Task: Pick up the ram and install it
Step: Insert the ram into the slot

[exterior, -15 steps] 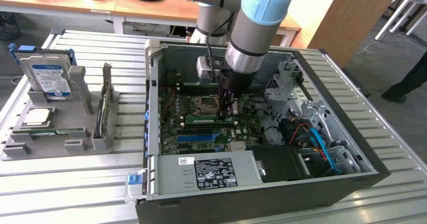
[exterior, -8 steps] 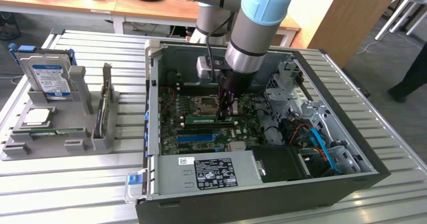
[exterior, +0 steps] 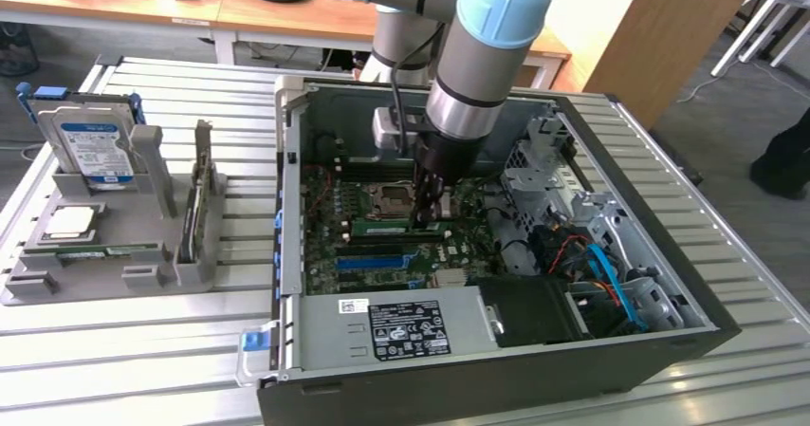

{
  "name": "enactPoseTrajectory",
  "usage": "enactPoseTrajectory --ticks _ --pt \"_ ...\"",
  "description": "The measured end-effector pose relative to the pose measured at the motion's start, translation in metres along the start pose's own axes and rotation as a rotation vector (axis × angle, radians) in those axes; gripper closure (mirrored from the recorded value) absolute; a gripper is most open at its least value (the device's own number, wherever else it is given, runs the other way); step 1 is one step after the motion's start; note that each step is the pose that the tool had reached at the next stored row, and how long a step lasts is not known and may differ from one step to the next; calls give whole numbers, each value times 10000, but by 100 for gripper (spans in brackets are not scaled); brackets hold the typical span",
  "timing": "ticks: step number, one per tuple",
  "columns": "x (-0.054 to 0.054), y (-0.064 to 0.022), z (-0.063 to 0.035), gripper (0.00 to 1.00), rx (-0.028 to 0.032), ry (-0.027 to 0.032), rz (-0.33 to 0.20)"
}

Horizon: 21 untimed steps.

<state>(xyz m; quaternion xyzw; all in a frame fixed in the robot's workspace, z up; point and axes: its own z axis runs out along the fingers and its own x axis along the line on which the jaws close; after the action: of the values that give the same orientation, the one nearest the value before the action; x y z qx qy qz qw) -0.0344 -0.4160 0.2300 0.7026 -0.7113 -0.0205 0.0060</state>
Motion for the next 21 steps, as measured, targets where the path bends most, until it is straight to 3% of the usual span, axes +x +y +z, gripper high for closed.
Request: enactPoseTrajectory --ticks 21 --pt "0 -4 8 88 0 0 -47"
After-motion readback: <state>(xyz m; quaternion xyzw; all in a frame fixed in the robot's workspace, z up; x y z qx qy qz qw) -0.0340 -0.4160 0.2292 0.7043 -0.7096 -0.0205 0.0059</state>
